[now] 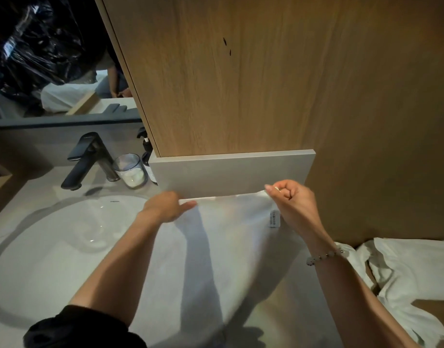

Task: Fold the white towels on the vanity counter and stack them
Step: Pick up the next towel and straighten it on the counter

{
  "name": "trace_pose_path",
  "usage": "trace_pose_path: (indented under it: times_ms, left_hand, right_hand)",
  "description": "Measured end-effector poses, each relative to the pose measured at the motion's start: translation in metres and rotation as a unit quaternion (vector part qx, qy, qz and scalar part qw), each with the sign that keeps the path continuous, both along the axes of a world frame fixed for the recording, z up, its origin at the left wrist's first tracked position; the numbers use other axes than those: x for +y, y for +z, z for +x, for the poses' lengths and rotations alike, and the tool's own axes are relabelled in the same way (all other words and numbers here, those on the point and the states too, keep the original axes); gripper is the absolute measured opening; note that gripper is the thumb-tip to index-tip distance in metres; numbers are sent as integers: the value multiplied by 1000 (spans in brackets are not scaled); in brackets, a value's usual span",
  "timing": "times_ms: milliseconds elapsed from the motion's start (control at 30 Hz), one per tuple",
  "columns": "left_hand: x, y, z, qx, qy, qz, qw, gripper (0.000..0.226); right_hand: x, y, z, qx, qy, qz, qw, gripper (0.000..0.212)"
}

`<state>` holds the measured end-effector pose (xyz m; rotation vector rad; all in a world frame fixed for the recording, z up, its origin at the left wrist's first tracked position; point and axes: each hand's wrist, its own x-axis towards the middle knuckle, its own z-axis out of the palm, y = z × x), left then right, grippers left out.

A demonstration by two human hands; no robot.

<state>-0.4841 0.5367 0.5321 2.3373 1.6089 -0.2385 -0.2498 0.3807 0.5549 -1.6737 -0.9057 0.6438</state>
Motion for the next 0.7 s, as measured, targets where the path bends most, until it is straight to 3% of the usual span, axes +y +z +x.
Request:
trace_pose_path:
  times_ms: [167,333,500,600,700]
  left_hand:
    - [6,10,-37,10,54,8,998,66]
    - [7,25,-56,35,74,-23,996,58]
    - [-3,32,-51,58,78,-70,993,77]
    - [-10,37,-45,-22,150,-148,977,51]
    - [-13,48,-42,36,90,-126,987,24]
  right_hand:
    - [0,6,7,-41,-23,52,998,19]
    - [5,11,14,-71,-32,86,993,22]
    - [16,27,4,-47,-16,128,991,12]
    - [20,42,0,-40,-20,163,986,9]
    - [19,57,-1,-32,-24,204,978,17]
